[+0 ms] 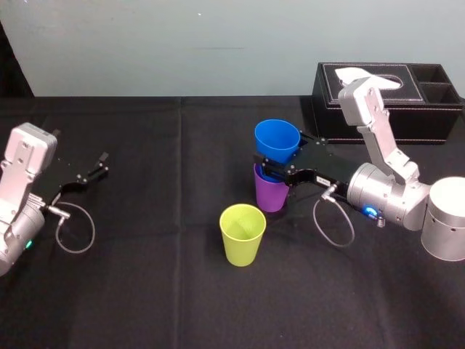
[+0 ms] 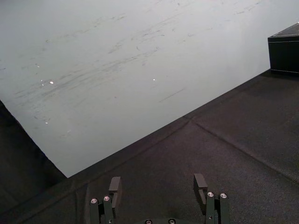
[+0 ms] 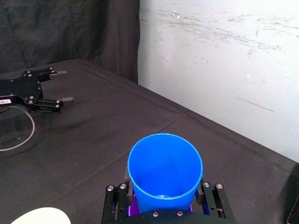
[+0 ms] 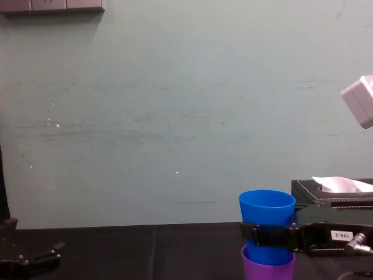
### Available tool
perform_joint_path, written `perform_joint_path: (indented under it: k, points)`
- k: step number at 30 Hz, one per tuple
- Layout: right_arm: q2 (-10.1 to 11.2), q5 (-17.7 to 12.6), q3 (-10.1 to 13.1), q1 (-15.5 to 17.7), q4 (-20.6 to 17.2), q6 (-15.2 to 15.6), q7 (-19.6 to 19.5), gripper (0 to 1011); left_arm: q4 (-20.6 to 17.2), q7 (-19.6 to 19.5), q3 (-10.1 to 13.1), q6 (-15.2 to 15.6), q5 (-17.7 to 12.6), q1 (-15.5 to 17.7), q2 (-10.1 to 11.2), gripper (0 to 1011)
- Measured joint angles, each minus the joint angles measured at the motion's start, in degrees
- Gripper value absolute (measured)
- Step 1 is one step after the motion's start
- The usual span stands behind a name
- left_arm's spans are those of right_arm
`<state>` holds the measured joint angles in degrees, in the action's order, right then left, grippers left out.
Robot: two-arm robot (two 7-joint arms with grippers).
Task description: Stack the three plastic cups sequentially using one hand.
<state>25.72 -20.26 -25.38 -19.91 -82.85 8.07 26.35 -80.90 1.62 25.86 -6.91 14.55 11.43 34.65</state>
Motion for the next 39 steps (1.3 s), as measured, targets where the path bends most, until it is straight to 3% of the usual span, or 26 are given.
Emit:
perform_joint_path:
  k: [7, 17, 28, 35, 39]
  points:
    - [0.06, -0.05, 0.06, 0.05, -0.17, 0.07, -0.01, 752, 0.00, 0.00, 0.00, 0.00, 0.00, 0.00, 0.00, 1011]
    - [0.11, -0.10, 0.13, 0.10, -0.29, 0.13, -0.02, 1002, 0.00, 0.00, 0.00, 0.00, 0.00, 0.00, 0.00, 1011]
    - [0.25, -0.20, 0.22, 0.21, -0.61, 0.13, 0.03, 1000, 0.00, 0.00, 0.00, -0.01, 0.00, 0.00, 0.00, 1011]
    - [2.59, -0.68, 1.65, 2.64, -6.01, -0.03, 0.34, 1000, 0.00, 0.00, 0.00, 0.00, 0.00, 0.00, 0.00, 1011]
    - [5.46, -2.38, 3.71, 6.58, -11.31, 1.05, 0.28, 1000, 0.00, 0.00, 0.00, 0.00, 0.00, 0.00, 0.00, 1011]
